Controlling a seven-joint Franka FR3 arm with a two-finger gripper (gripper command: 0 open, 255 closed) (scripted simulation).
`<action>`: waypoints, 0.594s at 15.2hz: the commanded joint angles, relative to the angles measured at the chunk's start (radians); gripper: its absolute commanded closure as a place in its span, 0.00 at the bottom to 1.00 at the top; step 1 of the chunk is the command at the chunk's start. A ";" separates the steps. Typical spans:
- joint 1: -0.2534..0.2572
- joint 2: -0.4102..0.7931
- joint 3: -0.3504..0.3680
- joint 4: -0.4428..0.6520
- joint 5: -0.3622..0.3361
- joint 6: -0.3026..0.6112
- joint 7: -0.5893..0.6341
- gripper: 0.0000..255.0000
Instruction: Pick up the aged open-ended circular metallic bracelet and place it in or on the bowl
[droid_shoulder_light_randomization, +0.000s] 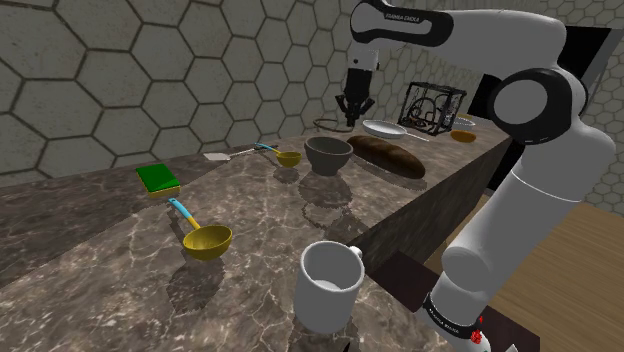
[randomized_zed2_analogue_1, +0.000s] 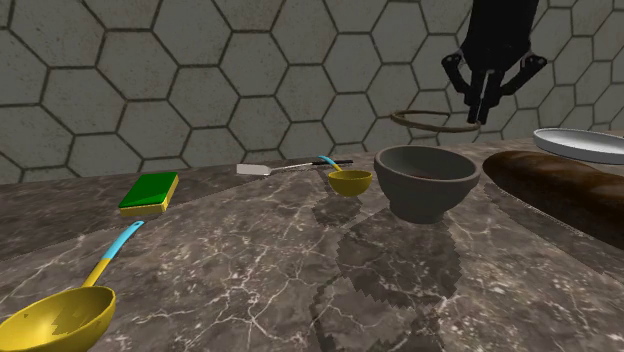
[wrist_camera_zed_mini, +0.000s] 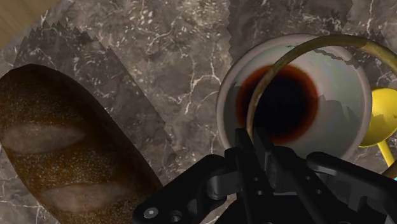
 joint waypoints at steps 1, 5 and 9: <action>-0.001 -0.003 -0.001 -0.029 -0.001 0.026 -0.005 1.00; -0.001 -0.017 -0.001 -0.100 -0.001 0.083 -0.008 1.00; -0.001 -0.026 0.000 -0.165 -0.001 0.139 -0.011 1.00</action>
